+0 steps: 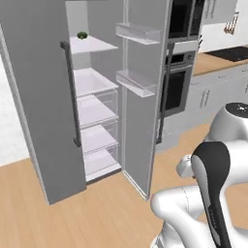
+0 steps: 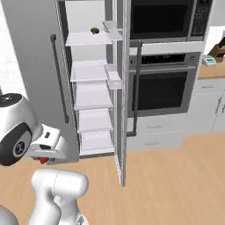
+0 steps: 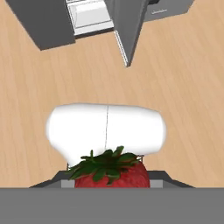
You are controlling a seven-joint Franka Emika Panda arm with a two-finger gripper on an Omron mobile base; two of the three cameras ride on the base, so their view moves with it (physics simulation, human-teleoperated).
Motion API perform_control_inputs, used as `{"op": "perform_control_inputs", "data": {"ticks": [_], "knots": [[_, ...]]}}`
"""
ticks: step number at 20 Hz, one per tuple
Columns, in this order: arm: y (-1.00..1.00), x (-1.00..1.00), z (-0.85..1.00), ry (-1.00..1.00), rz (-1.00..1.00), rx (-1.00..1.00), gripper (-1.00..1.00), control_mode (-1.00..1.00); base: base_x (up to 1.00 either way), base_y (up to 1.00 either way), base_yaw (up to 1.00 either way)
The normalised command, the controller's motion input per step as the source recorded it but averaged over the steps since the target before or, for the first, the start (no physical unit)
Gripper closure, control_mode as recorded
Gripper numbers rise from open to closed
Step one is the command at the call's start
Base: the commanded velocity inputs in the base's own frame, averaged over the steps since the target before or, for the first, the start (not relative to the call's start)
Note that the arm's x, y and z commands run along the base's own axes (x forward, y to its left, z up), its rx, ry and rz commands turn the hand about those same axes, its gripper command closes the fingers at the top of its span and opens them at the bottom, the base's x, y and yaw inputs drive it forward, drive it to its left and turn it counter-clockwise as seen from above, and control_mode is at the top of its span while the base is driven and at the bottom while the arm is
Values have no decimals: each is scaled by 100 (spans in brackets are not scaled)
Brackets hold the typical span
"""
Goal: Take the strawberry from the fridge and place it on top of the pancake, located on the dining counter.
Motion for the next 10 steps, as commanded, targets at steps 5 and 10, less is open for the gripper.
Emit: {"op": "perform_control_inputs", "data": {"ticks": [5,10], "knots": [[0,0,0,0,0,0,100,100,-1,0,-97],[0,0,0,0,0,0,100,100,4,-32,-92]]}}
